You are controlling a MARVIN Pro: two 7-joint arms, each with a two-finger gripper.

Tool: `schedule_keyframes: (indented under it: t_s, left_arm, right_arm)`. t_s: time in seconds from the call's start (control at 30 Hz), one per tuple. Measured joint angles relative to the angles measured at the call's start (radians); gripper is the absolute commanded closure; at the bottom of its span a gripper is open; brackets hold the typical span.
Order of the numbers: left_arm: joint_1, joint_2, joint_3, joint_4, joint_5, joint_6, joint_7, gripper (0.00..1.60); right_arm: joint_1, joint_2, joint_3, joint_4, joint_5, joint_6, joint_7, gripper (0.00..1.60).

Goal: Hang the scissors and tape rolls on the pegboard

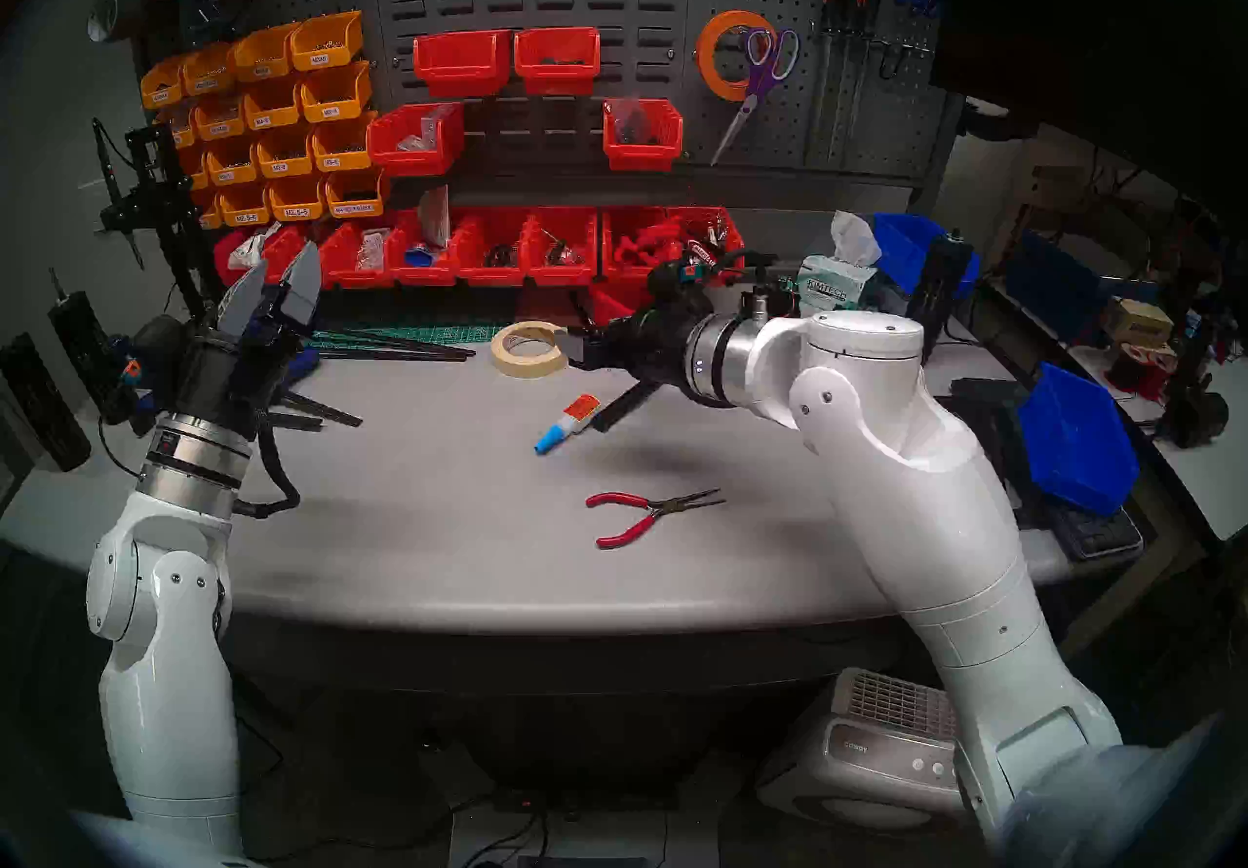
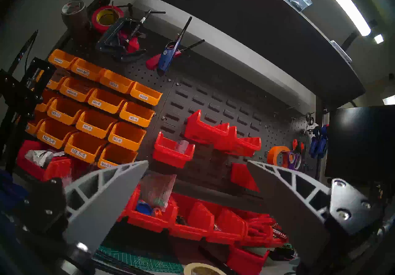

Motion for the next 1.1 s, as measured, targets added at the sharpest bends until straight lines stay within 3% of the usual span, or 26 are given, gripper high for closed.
schedule_keyframes:
  t_s: [0.1,0.13,0.57,0.87,1.1]
  left_arm:
    - [0.0,0.0,0.0,0.0,0.0,0.0,0.0,0.0]
    - [0.0,0.0,0.0,0.0,0.0,0.0,0.0,0.0]
    - [0.0,0.0,0.0,0.001,0.0,0.0,-0.001,0.0]
    - [0.0,0.0,0.0,0.001,0.0,0.0,-0.001,0.0]
    - [-0.001,0.0,0.0,0.0,0.0,0.0,-0.001,0.0]
  right_arm:
    - [0.01,-0.011,-0.009,0.013,-0.006,0.009,0.0,0.0]
    - [0.049,-0.049,-0.04,0.055,-0.024,0.04,0.0,0.0]
    - [0.121,-0.121,-0.059,0.152,-0.097,0.116,0.001,0.0]
    - [0.185,-0.151,-0.063,0.247,-0.156,0.118,0.016,0.0]
    - [0.236,-0.155,-0.107,0.328,-0.184,0.118,0.05,0.0]
